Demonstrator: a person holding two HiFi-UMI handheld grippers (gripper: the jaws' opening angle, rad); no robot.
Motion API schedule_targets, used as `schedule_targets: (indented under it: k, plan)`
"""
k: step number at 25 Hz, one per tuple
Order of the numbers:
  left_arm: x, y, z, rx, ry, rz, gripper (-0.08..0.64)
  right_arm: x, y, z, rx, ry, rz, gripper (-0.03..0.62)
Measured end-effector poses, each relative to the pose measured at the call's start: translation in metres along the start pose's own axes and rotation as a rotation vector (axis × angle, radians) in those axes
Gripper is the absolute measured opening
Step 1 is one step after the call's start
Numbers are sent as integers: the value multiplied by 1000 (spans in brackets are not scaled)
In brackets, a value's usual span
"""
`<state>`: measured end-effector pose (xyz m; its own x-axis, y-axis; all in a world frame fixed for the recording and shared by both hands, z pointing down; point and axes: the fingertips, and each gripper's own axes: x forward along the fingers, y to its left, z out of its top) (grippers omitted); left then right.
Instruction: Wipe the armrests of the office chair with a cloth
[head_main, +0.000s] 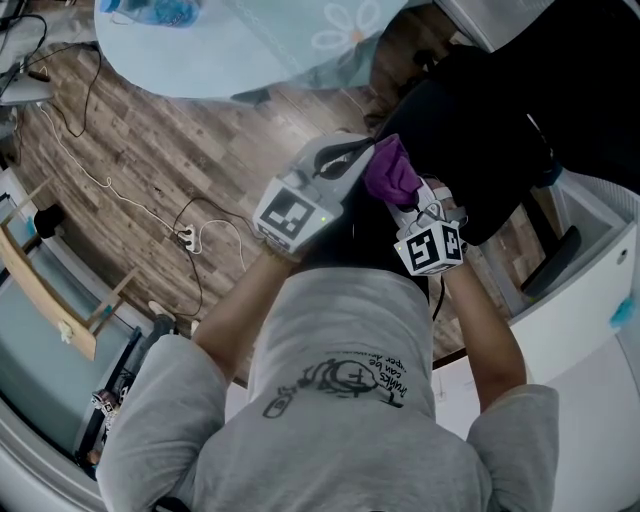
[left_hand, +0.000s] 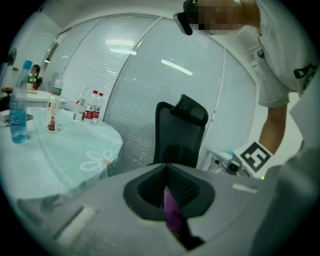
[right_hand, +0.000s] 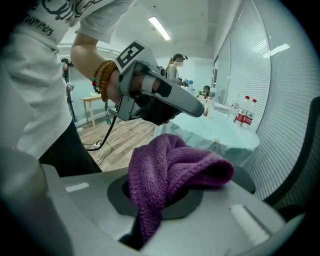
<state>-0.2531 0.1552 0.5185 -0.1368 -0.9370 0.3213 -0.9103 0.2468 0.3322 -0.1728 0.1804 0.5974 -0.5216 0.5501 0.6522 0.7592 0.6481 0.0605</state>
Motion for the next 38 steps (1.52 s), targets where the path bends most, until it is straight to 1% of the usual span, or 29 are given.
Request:
schedule_targets:
  k: [2, 4, 8, 12, 16, 19, 24, 28, 33, 38]
  plan:
    - [-1, -2, 2, 13, 0, -2, 0, -1, -1, 0, -3, 12, 6, 31]
    - [-3, -2, 4, 23, 0, -1, 0, -3, -4, 3, 12, 14, -5, 31]
    - [-8, -5, 17, 28, -20, 1, 0, -17, -19, 22, 72, -28, -64, 31]
    - [-17, -11, 43, 46, -69, 10, 0, -34, -33, 47, 126, -66, -114, 31]
    - [-28, -22, 82, 46, -128, 18, 0, -56, -50, 75, 182, -105, -162, 31]
    - [-39, -34, 109, 71, -139, 1, 0, -78, -63, 100, 223, -139, -207, 31]
    - [-52, -48, 164, 85, -207, -4, 0, -119, -92, 146, 276, -234, -285, 31]
    - [-66, -72, 200, 103, -246, -30, 0, -162, -97, 186, 323, -303, -320, 31]
    - [-82, -102, 248, 150, -276, -53, 0, -216, -105, 235, 320, -380, -382, 31]
    - [-96, -131, 291, 202, -313, -74, 0, -261, -106, 270, 289, -417, -410, 31]
